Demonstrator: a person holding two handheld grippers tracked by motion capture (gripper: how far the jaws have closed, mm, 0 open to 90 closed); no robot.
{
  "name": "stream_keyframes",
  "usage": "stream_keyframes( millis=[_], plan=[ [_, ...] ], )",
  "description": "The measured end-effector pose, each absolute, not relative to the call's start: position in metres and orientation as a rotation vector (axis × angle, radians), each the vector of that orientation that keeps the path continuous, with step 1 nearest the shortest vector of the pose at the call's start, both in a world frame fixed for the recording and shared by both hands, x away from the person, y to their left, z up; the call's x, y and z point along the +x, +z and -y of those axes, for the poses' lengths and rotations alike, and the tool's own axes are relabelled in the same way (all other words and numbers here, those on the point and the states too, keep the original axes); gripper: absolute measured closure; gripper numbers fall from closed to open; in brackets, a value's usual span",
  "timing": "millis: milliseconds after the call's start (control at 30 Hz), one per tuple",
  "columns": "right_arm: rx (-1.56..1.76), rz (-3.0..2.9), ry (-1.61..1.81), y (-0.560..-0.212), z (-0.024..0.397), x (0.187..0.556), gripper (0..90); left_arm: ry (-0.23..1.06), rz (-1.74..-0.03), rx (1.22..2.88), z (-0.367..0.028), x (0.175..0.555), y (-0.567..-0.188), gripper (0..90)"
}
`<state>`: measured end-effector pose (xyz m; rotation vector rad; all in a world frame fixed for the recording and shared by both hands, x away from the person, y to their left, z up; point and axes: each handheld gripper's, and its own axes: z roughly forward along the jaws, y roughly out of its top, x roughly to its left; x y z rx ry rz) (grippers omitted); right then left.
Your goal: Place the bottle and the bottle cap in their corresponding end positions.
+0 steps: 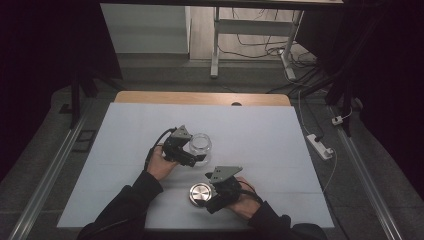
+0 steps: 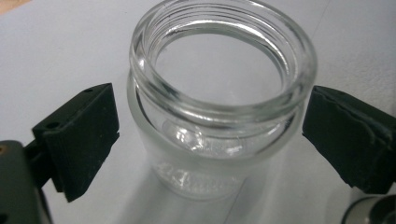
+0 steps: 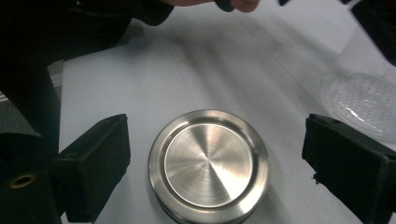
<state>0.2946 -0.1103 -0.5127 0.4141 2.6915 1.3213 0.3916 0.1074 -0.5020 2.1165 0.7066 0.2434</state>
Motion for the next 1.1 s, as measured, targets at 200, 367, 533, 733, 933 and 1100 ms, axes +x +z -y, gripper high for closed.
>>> stream_keyframes(
  millis=[200, 367, 533, 733, 933, 1100],
  plan=[
    [0.474, -2.672, 1.333, -0.508, 0.12, 0.299, 6.9, 0.219, -0.724, 2.115, -0.115, 0.385, -0.501, 3.4],
    [0.527, -2.648, 1.349, -0.504, 0.129, 0.303, 5.9, 0.208, -0.723, 2.105, -0.121, 0.378, -0.499, 2.3],
    [0.551, -2.631, 1.356, -0.501, 0.137, 0.305, 4.9, 0.192, -0.723, 2.09, -0.125, 0.373, -0.495, 0.4],
    [0.576, -2.627, 1.346, -0.499, 0.142, 0.306, 1.5, 0.181, -0.712, 2.086, -0.129, 0.365, -0.493, 0.0],
    [0.589, -2.605, 1.35, -0.497, 0.149, 0.306, 0.5, 0.178, -0.713, 2.082, -0.135, 0.355, -0.491, 0.0],
    [0.609, -2.567, 1.365, -0.493, 0.158, 0.306, 0.0, 0.172, -0.713, 2.063, -0.141, 0.345, -0.488, 0.0]
  ],
)
